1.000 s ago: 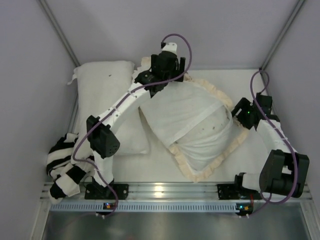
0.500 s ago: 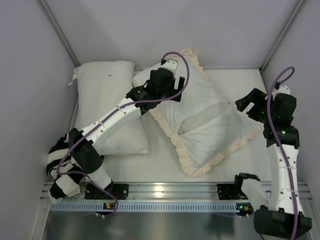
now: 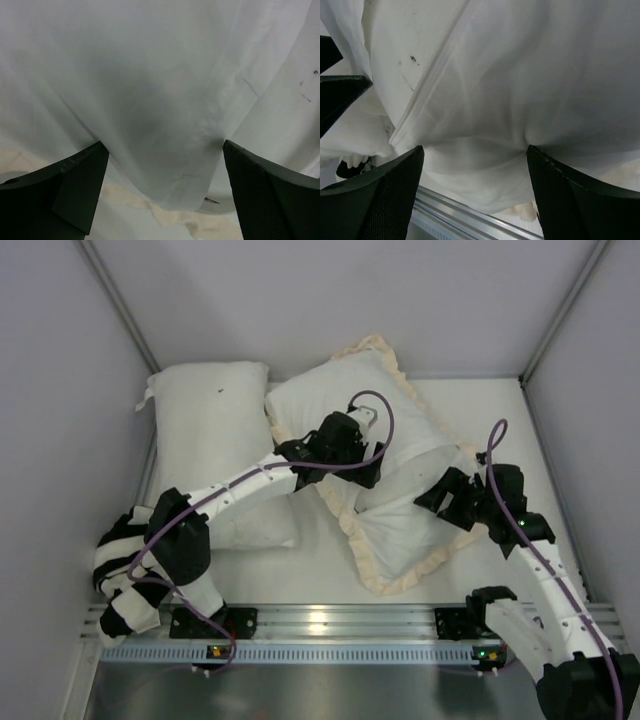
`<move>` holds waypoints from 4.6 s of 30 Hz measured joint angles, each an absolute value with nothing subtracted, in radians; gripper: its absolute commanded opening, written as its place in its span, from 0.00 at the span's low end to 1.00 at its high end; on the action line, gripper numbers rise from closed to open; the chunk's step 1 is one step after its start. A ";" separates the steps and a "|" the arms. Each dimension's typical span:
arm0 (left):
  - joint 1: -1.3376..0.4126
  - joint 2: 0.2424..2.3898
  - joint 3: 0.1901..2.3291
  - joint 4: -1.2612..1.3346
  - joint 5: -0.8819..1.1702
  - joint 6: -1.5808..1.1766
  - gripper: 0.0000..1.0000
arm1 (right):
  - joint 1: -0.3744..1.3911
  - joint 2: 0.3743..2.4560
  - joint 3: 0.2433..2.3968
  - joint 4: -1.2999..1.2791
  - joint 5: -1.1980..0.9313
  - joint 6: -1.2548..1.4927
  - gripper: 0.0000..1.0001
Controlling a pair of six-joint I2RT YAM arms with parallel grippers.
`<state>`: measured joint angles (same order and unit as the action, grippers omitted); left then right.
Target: Remove the pillowcase from the pillow
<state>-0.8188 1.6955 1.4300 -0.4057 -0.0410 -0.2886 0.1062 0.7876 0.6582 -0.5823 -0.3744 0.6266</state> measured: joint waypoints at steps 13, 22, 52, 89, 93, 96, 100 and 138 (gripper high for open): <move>-0.821 1.837 1.396 -0.287 0.117 -0.293 0.22 | 0.096 1.216 0.816 -0.454 -0.315 0.622 0.79; -0.826 1.857 1.363 -0.128 0.168 -0.345 0.00 | 0.039 1.441 1.153 -0.469 -0.262 0.549 0.77; -0.846 1.854 1.327 -0.047 0.253 -0.503 0.00 | 0.448 0.997 0.923 -0.772 0.354 0.765 0.71; -0.646 1.752 1.364 -0.248 0.350 -0.516 0.00 | 0.574 0.902 0.672 -0.686 0.402 0.867 0.00; -0.599 1.757 1.429 -0.330 0.360 -0.494 0.04 | 0.574 0.809 0.642 -0.674 0.358 0.868 0.00; -0.583 1.757 1.441 -0.344 0.395 -0.469 0.42 | 0.574 0.751 0.604 -0.667 0.325 0.868 0.00; -0.628 1.733 1.442 -0.349 0.400 -0.419 0.78 | 0.574 0.681 0.543 -0.679 0.303 0.869 0.00; -0.984 1.724 1.276 -0.240 0.060 -0.552 0.54 | 0.574 0.565 0.635 -0.712 0.249 0.887 0.99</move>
